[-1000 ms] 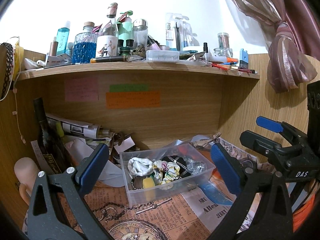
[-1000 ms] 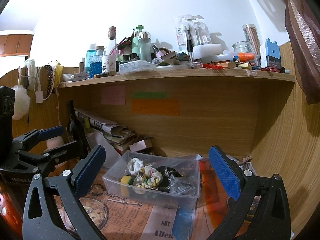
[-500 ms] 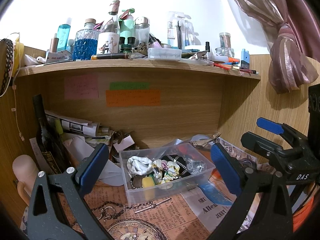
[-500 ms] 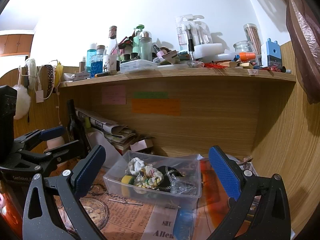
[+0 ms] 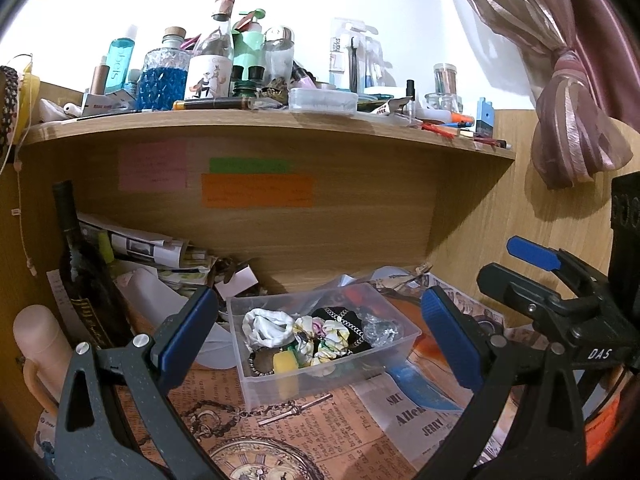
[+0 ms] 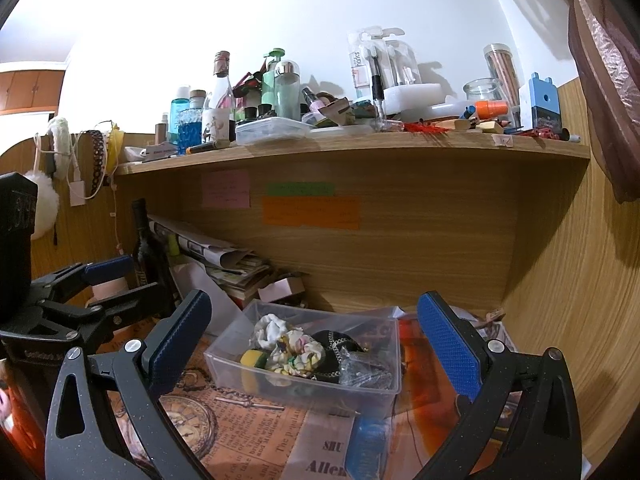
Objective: Organize soft objects
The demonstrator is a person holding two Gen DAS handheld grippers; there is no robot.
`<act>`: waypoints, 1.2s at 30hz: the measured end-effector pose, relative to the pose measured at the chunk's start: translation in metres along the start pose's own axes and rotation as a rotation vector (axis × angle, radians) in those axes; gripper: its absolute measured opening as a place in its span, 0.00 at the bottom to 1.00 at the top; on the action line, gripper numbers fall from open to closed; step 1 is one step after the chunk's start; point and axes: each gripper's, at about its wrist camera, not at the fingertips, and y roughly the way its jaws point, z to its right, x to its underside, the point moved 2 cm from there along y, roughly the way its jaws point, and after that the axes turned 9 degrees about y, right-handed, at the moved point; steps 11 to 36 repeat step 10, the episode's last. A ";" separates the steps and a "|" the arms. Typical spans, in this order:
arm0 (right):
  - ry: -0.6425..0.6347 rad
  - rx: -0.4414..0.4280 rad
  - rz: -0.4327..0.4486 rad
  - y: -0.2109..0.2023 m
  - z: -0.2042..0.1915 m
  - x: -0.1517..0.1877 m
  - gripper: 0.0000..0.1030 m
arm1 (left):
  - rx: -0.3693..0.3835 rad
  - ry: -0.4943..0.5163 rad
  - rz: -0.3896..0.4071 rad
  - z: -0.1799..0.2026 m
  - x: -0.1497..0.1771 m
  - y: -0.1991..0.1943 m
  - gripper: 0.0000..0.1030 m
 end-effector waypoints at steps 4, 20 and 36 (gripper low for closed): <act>0.001 -0.001 0.001 0.000 0.000 0.000 1.00 | 0.003 -0.002 -0.003 0.001 0.001 0.000 1.00; 0.005 -0.001 -0.005 0.001 0.001 0.002 1.00 | 0.004 0.005 -0.005 0.002 0.002 0.001 1.00; 0.005 -0.001 -0.005 0.001 0.001 0.002 1.00 | 0.004 0.005 -0.005 0.002 0.002 0.001 1.00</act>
